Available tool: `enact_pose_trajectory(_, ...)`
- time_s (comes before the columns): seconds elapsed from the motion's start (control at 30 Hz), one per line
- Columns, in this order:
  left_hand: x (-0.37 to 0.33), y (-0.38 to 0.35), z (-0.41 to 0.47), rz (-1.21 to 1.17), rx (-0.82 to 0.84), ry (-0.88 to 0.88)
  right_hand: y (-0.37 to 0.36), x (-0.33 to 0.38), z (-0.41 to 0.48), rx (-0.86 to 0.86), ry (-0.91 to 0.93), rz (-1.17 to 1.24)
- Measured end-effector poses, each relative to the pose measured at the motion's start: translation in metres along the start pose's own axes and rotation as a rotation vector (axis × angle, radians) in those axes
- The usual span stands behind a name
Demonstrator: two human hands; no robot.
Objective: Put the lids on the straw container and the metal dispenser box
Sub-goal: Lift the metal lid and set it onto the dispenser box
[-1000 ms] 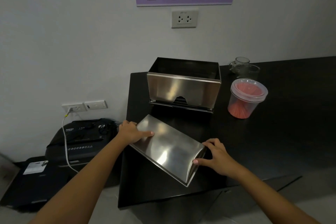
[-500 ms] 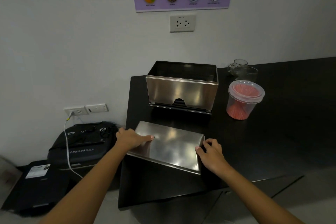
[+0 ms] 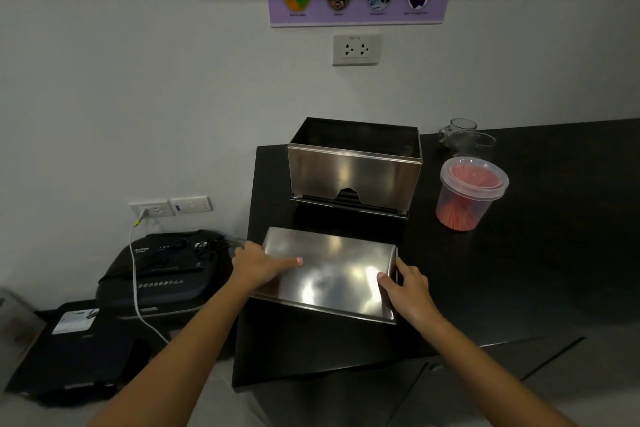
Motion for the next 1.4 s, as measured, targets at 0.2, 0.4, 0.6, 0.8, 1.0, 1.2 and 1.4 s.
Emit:
enact_pose_trajectory(0.2,0.010,0.003,-0.014,-0.334,0.015,-0.085,0.008,0.004,-0.002,0.021,-0.019,0.223)
enact_pose_trajectory(0.4,0.006,0.022,-0.023,-0.381,-0.028,-0.164,0.021,0.031,-0.006,-0.022,0.073,0.446)
enact_pose_trajectory(0.6,-0.019,0.054,-0.029,-0.531,-0.060,-0.296,0.054,0.080,-0.009,-0.048,0.204,0.583)
enact_pose_trajectory(0.8,-0.041,0.079,-0.026,-0.443,-0.088,-0.341,0.078,0.105,-0.010,-0.028,0.267,0.577)
enact_pose_trajectory(1.0,-0.070,0.081,-0.015,-0.441,-0.099,-0.367,0.102,0.107,0.011,-0.008,0.245,0.549)
enact_pose_trajectory(1.2,-0.100,0.075,-0.002,-0.385,-0.111,-0.362,0.118,0.105,0.046,0.081,0.219,0.575)
enact_pose_trajectory(1.4,-0.136,0.071,0.010,-0.393,-0.169,-0.327,0.135,0.115,0.089,0.068,0.249,0.657)
Point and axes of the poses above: each hand's wrist, its own z-axis towards the middle knuckle, its own y-axis out of the back of the hand, x = y × z, the point moved 2 cm from there along z, towards the middle knuckle
